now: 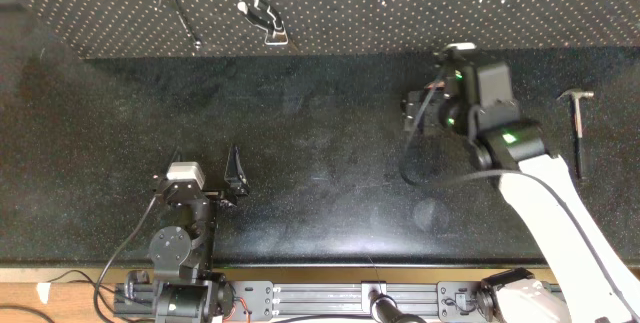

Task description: Place Tools Onto Pegboard

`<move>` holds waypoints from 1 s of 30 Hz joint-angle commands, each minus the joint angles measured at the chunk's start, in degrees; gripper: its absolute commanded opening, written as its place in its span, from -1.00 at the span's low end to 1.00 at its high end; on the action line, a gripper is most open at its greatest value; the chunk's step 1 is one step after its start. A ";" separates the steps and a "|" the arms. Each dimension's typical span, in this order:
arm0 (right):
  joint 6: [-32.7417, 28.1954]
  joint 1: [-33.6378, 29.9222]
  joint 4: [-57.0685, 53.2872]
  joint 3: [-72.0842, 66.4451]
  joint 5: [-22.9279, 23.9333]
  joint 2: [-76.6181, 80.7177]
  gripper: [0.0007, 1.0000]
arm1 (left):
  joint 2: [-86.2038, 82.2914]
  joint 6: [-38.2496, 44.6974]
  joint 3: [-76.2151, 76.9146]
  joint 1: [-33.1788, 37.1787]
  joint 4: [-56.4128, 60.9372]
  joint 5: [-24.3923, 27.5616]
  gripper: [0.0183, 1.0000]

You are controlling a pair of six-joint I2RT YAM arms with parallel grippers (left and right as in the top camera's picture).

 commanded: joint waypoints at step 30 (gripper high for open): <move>-3.19 14.91 17.20 16.35 14.67 3.50 -0.85 | -0.55 0.92 -0.11 -0.24 -0.44 0.57 0.99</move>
